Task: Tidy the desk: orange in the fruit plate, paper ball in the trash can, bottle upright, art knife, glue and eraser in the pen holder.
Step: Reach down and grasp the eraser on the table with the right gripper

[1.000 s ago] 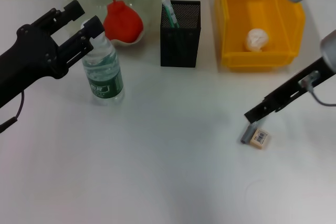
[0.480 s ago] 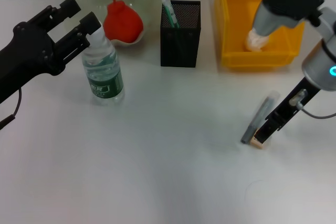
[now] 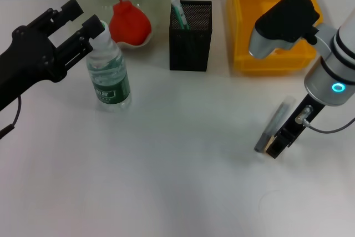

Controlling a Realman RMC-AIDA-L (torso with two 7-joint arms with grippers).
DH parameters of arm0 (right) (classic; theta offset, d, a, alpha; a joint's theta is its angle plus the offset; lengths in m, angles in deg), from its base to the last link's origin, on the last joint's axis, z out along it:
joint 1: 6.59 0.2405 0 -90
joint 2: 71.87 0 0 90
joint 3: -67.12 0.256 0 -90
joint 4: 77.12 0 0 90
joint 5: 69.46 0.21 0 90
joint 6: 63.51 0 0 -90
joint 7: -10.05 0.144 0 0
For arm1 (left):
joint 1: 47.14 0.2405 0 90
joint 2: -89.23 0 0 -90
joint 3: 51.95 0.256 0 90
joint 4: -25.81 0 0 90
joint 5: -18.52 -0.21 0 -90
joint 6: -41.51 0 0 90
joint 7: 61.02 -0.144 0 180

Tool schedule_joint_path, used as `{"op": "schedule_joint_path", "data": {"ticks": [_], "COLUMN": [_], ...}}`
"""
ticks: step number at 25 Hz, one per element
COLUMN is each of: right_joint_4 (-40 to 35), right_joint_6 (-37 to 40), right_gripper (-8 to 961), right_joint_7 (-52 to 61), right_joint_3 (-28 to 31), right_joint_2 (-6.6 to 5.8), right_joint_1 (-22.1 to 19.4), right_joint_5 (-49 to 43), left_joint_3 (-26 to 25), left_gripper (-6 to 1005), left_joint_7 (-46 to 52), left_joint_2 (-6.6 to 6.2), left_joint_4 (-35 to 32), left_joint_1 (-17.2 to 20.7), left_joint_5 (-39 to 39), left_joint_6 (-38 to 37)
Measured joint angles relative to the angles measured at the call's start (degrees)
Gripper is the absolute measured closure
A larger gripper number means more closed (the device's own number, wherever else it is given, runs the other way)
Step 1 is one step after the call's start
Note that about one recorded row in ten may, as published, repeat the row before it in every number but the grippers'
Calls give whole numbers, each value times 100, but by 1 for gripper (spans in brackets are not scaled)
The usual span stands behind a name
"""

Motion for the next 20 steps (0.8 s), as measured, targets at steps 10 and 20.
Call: {"op": "schedule_joint_path", "data": {"ticks": [10, 20], "right_joint_4": [179, 308], "right_joint_6": [-255, -314], "right_gripper": [332, 364], "right_joint_7": [-5, -16], "right_joint_3": [-288, -372], "right_joint_2": [7, 16], "right_joint_1": [47, 167], "right_joint_5": [-21, -21], "left_joint_3": [0, 0], "left_gripper": [405, 405], "left_joint_7": [-11, -17], "left_joint_2": [0, 0], "left_joint_4": [20, 19], "left_joint_1": [13, -20], "left_joint_5": [-5, -1], "left_joint_6": [-4, 19]}}
